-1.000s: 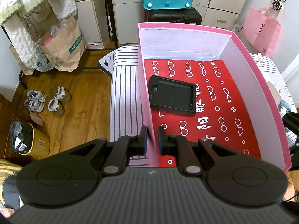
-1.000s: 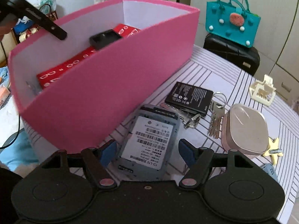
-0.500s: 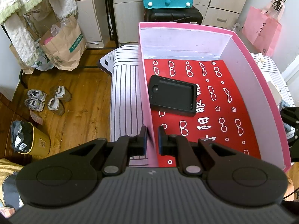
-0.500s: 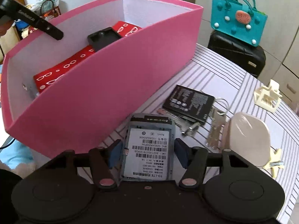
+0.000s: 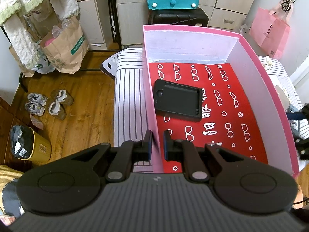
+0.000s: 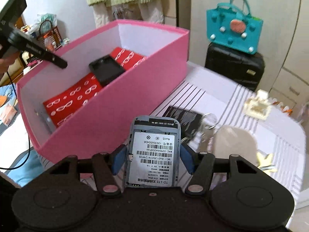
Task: Organize rigid objects
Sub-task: 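Move the right tool to the grey barcode router and grasp it, then carry the grey router into the box beside the phone, release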
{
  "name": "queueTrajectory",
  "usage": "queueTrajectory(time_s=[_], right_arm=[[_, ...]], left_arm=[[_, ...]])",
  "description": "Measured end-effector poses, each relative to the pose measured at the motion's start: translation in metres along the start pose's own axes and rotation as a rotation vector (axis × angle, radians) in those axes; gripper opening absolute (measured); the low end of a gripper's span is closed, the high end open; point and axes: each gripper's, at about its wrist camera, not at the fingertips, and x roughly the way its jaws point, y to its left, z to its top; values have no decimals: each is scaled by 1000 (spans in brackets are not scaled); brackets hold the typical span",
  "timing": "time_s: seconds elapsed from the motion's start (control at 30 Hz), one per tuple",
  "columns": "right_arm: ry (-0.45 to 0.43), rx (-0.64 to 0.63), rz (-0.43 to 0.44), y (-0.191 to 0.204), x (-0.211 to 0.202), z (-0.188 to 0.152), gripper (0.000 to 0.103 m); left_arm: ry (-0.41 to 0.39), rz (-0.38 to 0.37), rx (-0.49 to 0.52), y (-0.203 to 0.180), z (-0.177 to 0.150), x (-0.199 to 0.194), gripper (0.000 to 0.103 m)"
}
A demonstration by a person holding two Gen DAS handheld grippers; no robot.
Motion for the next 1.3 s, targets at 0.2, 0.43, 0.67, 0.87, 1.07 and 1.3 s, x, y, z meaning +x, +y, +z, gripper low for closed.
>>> queueTrajectory(time_s=[0.2,0.43,0.67,0.87,1.07,1.3], right_arm=[[-122,-27,-49,-9,-38,21,65],[-248,-113,85,1,-55,67,66],[-160,-318,205,57,-21,110,65],[63,-500,254,108,40,124,65],[217,-602,282,130,94,129,65],[305,-622,337,144,125,137,65]], left_arm=[[-5,14,6,-4,1,0,10],[-14,21,-11,-4,3,-4,8],[-25,22,-12,-4,3,-6,7],[-25,2,-23,1,4,-6,7],[-39,-24,-40,6,1,-6,8],[-38,-37,-31,8,1,-5,8]])
